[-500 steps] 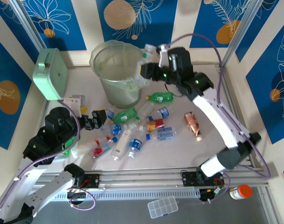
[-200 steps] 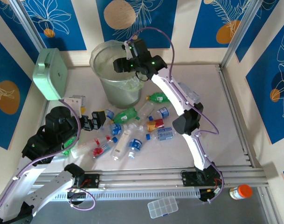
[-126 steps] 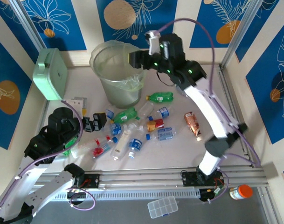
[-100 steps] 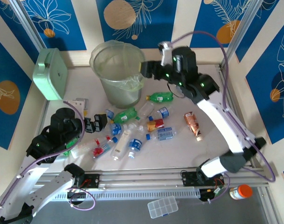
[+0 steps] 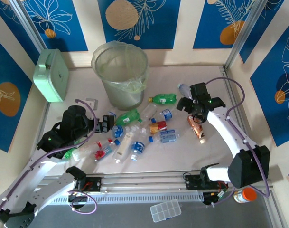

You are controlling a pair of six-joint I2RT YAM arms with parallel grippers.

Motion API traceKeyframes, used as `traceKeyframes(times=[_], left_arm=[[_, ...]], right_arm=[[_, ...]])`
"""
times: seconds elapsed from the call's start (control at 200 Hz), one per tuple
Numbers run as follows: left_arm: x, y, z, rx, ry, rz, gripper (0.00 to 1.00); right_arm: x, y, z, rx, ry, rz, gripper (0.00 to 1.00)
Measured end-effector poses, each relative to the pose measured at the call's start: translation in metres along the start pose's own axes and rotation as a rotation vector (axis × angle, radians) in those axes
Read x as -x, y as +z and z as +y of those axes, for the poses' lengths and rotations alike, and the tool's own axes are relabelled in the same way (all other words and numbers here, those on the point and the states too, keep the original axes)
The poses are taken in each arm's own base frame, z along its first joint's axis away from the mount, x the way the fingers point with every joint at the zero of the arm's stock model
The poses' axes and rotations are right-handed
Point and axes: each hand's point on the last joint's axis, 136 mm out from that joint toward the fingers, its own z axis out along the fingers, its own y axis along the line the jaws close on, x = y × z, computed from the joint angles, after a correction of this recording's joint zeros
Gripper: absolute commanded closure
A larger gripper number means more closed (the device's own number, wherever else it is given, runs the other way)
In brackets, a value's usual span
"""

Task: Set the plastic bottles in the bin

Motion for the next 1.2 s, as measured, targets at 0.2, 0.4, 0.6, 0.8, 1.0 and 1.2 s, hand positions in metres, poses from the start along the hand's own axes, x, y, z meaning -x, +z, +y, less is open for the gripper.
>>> traceKeyframes(times=[0.2, 0.4, 0.6, 0.8, 1.0, 1.2], left_arm=[[0.001, 0.0, 0.0, -0.002, 0.0, -0.004, 0.01], [-0.001, 0.001, 0.0, -0.001, 0.0, -0.003, 0.01], [-0.003, 0.003, 0.001, 0.001, 0.001, 0.003, 0.01], [-0.006, 0.002, 0.004, 0.007, -0.001, -0.008, 0.01], [-0.008, 0.002, 0.006, 0.016, -0.004, -0.011, 0.01], [-0.008, 0.002, 0.007, 0.017, -0.004, -0.011, 0.01]], right_arm=[[-0.012, 0.041, -0.034, -0.133, 0.019, 0.1, 0.01], [-0.016, 0.067, -0.054, -0.265, -0.095, 0.136, 0.01], [-0.03, 0.089, -0.06, -0.333, -0.187, 0.201, 0.03], [-0.04, 0.099, -0.064, -0.343, -0.193, 0.253, 0.21], [-0.039, 0.099, -0.063, -0.338, -0.176, 0.253, 0.4], [-0.035, 0.094, -0.061, -0.324, -0.156, 0.231, 0.48]])
